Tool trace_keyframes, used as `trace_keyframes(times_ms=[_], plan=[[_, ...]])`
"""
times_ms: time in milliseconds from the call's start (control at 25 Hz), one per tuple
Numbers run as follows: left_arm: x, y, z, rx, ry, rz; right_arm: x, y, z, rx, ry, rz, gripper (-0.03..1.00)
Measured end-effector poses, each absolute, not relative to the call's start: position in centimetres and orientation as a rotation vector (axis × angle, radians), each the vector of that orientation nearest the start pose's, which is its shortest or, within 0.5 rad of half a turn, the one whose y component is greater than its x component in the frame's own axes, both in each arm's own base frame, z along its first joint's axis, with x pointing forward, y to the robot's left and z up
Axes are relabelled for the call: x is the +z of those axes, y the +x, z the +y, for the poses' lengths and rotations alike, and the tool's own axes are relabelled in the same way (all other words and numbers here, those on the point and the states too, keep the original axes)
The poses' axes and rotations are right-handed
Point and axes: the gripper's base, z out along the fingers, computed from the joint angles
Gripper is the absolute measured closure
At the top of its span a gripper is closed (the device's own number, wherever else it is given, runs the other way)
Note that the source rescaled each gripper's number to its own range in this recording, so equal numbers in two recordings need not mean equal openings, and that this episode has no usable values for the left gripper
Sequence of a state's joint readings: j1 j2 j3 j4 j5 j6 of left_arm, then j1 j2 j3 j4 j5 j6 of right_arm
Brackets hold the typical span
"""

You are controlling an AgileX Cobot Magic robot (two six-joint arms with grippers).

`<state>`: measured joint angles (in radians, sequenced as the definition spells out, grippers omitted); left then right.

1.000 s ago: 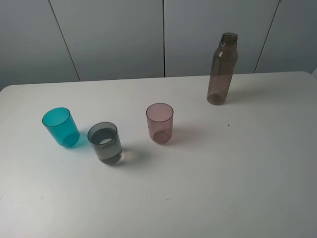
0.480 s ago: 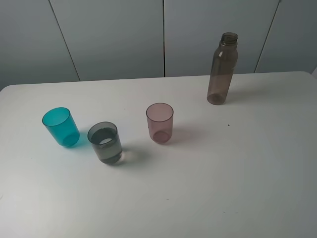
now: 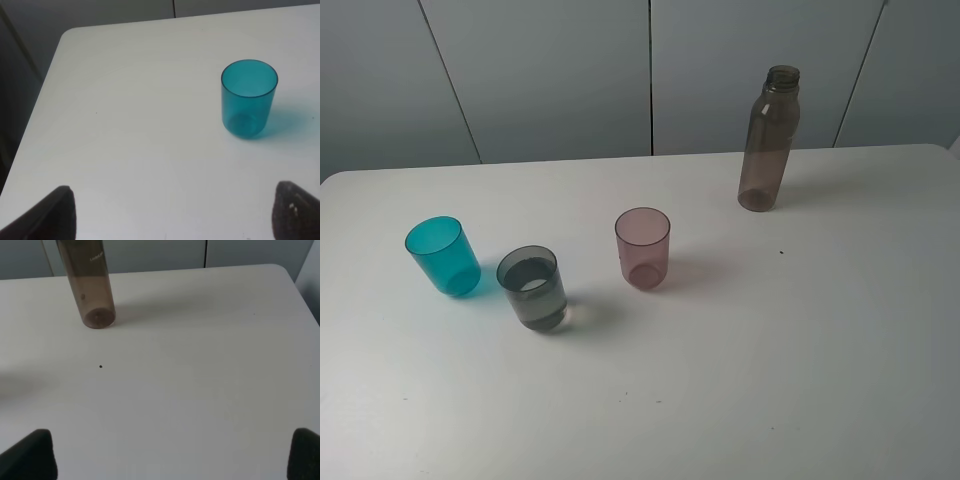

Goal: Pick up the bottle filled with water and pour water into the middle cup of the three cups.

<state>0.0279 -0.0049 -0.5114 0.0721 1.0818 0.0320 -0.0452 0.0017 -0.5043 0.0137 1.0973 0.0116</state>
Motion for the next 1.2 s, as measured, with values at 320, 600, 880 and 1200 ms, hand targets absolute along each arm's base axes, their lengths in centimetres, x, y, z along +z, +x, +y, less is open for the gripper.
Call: trace_keyframes(times_ms=[320, 600, 880, 1200], plan=[[27.88, -0.81, 0.56, 0.124, -0.001, 2.049, 27.55, -0.67, 0.11, 0.022, 0.013, 2.078, -0.03], [27.88, -0.81, 0.56, 0.124, -0.001, 2.049, 27.55, -0.67, 0.11, 0.022, 0.013, 2.078, -0.03], [27.88, -0.81, 0.56, 0.122, -0.003, 2.049, 27.55, -0.67, 0.11, 0.022, 0.013, 2.078, -0.03], [27.88, -0.81, 0.56, 0.122, -0.003, 2.049, 27.55, -0.67, 0.11, 0.022, 0.013, 2.078, -0.03]])
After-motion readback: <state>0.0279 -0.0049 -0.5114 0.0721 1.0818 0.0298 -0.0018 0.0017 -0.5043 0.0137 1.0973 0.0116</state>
